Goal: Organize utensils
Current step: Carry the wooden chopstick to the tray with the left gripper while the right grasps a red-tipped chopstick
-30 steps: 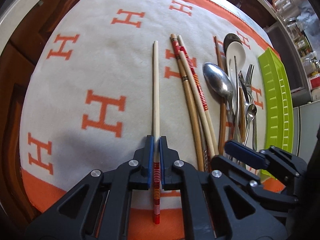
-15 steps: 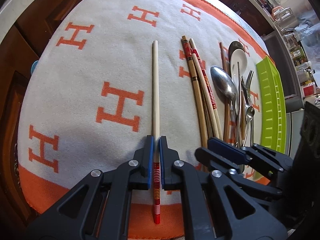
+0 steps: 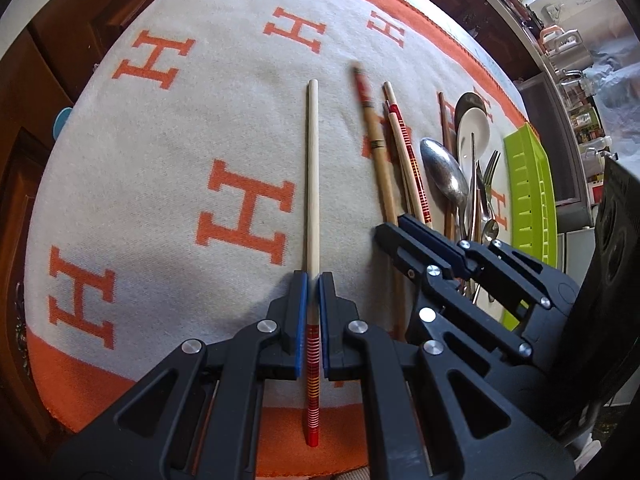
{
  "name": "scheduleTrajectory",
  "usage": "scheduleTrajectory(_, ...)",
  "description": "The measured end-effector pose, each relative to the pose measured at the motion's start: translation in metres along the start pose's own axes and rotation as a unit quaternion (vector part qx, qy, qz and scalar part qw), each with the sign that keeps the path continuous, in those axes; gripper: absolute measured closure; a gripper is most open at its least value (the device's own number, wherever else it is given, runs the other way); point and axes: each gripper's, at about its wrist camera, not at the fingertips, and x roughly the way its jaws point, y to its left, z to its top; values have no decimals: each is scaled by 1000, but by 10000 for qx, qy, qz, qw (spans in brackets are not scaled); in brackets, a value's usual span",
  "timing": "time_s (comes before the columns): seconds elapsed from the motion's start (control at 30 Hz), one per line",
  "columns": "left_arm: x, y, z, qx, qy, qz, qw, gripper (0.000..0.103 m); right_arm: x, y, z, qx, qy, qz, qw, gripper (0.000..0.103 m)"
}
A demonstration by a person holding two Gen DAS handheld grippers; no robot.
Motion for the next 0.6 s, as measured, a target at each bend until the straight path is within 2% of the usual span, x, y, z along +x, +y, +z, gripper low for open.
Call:
scheduleTrajectory(0.13, -5, 6, -1, -153, -84, -25, 9998, 99, 0, 5, 0, -248, -97, -257, 9993, 97)
scheduleTrajectory(0.2, -11, 9, -2, -196, -137, -66, 9997, 100, -1, 1, -1, -113, -83, -26, 9999, 97)
scheduleTrajectory(0.27, -18, 9, -4, -201, -201, -91, 9996, 100, -5, -9, -3, 170, -19, 456, 9988, 97)
scheduleTrajectory(0.43, -36, -3, -9, -134, -333, -186, 9992, 100, -21, -22, -9, 663, -27, 1089, 9918, 97)
scheduleTrajectory(0.6, -49, -37, -13, 107, -427, -217, 9988, 100, -50, -34, -21, 884, -264, 1354, 9865, 97)
